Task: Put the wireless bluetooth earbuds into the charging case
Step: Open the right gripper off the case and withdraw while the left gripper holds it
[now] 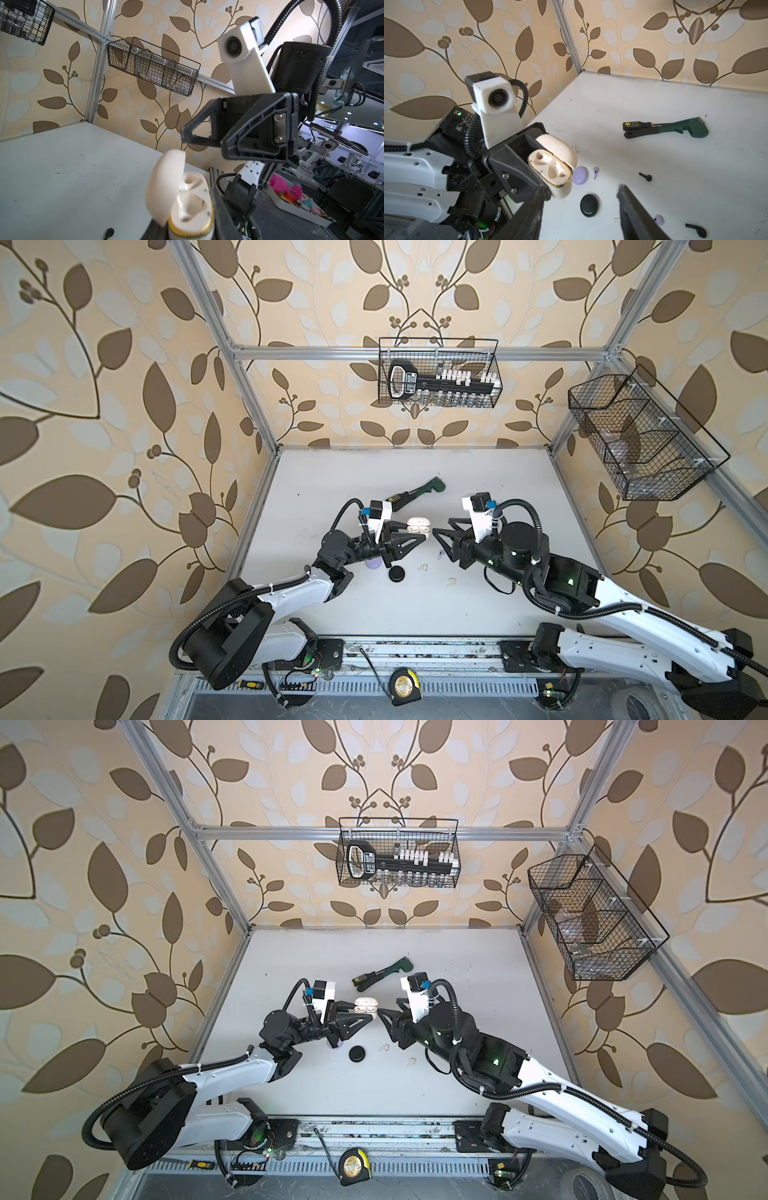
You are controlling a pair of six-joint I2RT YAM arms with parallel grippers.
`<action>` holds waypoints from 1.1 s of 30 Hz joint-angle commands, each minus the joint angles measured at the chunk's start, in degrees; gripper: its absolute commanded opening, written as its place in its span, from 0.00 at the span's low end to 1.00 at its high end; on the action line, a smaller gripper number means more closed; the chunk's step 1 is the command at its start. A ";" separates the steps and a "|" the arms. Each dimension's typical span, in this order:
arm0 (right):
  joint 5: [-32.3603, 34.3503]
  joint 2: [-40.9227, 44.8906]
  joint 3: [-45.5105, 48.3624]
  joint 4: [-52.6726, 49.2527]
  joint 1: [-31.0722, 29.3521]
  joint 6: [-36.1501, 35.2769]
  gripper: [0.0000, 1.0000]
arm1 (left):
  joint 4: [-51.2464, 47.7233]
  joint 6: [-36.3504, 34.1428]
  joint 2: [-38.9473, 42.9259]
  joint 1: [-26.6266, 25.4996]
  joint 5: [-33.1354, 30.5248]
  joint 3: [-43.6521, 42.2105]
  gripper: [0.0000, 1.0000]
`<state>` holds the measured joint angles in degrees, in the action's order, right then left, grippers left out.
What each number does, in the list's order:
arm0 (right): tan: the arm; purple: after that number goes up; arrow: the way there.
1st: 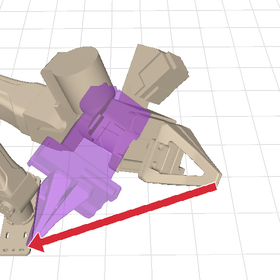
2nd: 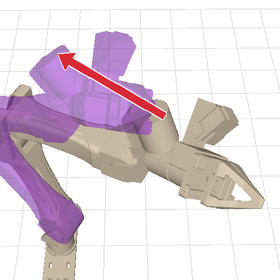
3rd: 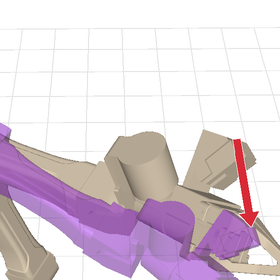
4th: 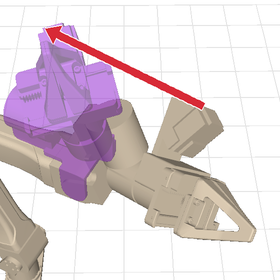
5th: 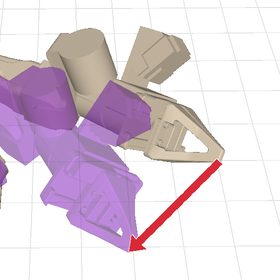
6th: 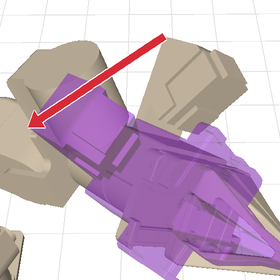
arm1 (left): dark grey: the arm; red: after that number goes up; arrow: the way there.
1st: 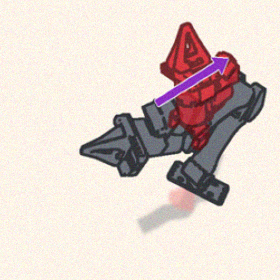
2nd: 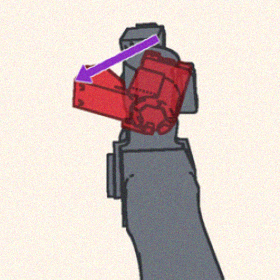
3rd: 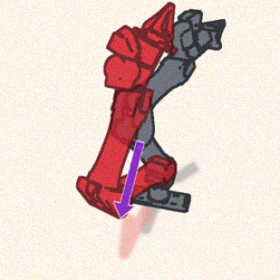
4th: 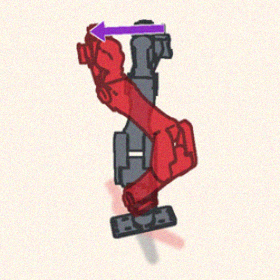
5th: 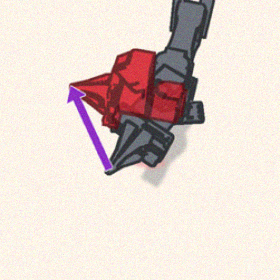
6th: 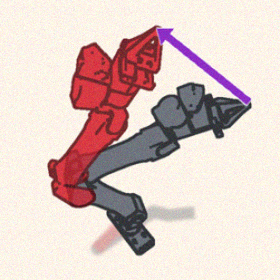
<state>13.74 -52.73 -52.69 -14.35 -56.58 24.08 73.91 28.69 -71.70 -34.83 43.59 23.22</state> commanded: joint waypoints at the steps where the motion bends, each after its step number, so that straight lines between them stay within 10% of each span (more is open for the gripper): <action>1: 1.58 -1.64 -1.96 0.22 -0.33 -1.31 0.57 | 2.93 -0.74 1.12 -0.12 2.95 0.99 0.00; 14: 6.21 -2.72 -1.94 0.30 -0.25 -0.70 0.55 | 4.34 -2.14 0.19 -0.95 11.74 1.70 0.00; 33: 6.03 -1.70 -2.93 -2.78 -0.51 2.66 0.56 | 0.26 -7.63 0.26 -1.12 1.75 0.68 0.00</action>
<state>18.68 -55.53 -53.19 -14.76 -56.88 25.61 72.38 24.84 -71.94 -35.33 47.53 23.24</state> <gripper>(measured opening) 0.563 0.253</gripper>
